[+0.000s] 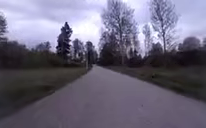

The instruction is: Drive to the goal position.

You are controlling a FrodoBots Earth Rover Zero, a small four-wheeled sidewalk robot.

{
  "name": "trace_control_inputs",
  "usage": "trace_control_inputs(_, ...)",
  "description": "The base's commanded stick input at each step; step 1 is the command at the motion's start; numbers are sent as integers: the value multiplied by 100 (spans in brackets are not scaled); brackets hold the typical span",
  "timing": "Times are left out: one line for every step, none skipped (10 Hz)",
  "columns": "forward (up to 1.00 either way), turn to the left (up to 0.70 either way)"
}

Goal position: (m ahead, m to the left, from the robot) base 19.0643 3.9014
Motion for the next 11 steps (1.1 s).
trace_control_inputs(100, 40)
trace_control_inputs(100, 40)
trace_control_inputs(100, 21)
trace_control_inputs(100, 2)
trace_control_inputs(100, 0)
trace_control_inputs(100, 0)
trace_control_inputs(100, 0)
trace_control_inputs(100, 0)
trace_control_inputs(100, 0)
trace_control_inputs(100, 0)
trace_control_inputs(100, 0)
